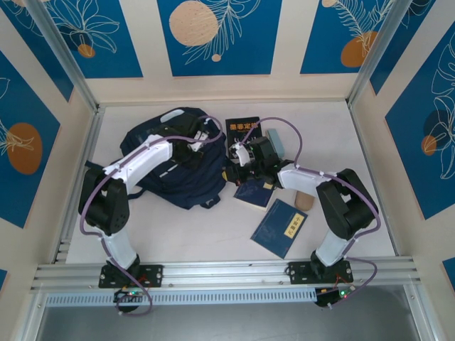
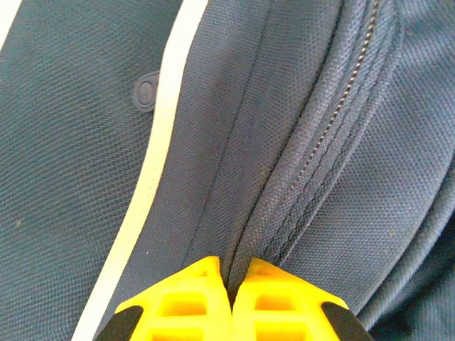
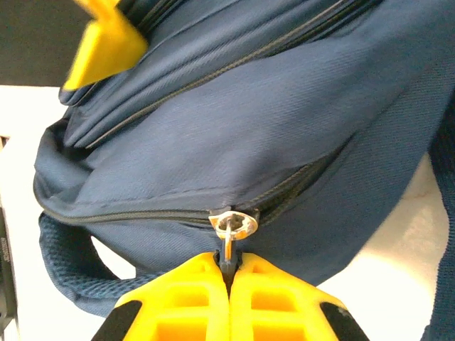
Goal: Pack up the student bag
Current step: Unzip the student bag at the center of the table.
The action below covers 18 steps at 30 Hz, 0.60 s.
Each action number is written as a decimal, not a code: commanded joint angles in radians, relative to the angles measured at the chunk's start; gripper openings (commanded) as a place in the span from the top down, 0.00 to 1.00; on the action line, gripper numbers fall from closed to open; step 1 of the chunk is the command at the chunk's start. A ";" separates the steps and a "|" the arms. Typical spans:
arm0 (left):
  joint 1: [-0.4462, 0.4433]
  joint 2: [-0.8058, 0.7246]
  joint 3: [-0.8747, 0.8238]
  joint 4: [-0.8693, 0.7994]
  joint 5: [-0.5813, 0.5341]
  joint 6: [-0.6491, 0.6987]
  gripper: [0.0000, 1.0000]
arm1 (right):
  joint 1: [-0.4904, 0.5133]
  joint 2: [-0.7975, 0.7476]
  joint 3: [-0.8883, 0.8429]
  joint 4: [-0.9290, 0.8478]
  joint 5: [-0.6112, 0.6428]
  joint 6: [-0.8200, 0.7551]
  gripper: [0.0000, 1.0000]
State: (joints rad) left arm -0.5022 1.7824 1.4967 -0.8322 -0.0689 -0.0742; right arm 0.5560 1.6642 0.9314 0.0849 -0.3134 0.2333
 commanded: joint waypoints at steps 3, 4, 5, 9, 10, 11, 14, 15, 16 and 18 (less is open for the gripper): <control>-0.011 0.025 0.087 0.060 -0.109 -0.190 1.00 | 0.112 -0.071 -0.034 0.019 -0.054 -0.019 1.00; -0.012 0.026 0.091 0.072 -0.101 -0.203 1.00 | 0.137 -0.063 -0.036 0.037 -0.049 -0.001 1.00; -0.012 0.026 0.094 0.078 -0.100 -0.215 1.00 | 0.160 -0.058 -0.036 0.050 -0.032 0.013 1.00; -0.010 0.019 0.113 0.093 -0.103 -0.271 1.00 | 0.239 -0.030 -0.047 0.141 0.001 0.096 1.00; -0.009 0.015 0.117 0.100 -0.103 -0.281 1.00 | 0.257 -0.022 -0.046 0.158 0.001 0.116 1.00; -0.008 0.012 0.119 0.103 -0.103 -0.290 1.00 | 0.271 -0.017 -0.046 0.170 0.009 0.132 1.00; 0.003 -0.006 0.118 0.116 -0.090 -0.308 1.00 | 0.283 -0.013 -0.062 0.225 -0.009 0.191 1.00; 0.007 -0.013 0.110 0.122 -0.079 -0.311 1.00 | 0.279 -0.021 -0.068 0.239 -0.013 0.208 1.00; 0.013 -0.023 0.099 0.131 -0.062 -0.307 1.00 | 0.273 -0.033 -0.072 0.238 -0.011 0.227 1.00; 0.019 -0.046 0.072 0.150 -0.035 -0.281 1.00 | 0.244 -0.069 -0.090 0.231 0.011 0.268 0.92</control>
State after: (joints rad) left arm -0.5076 1.7905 1.5585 -0.8238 -0.1127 -0.3141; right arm 0.7994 1.6459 0.8669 0.2737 -0.2386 0.4274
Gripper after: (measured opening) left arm 0.042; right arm 0.077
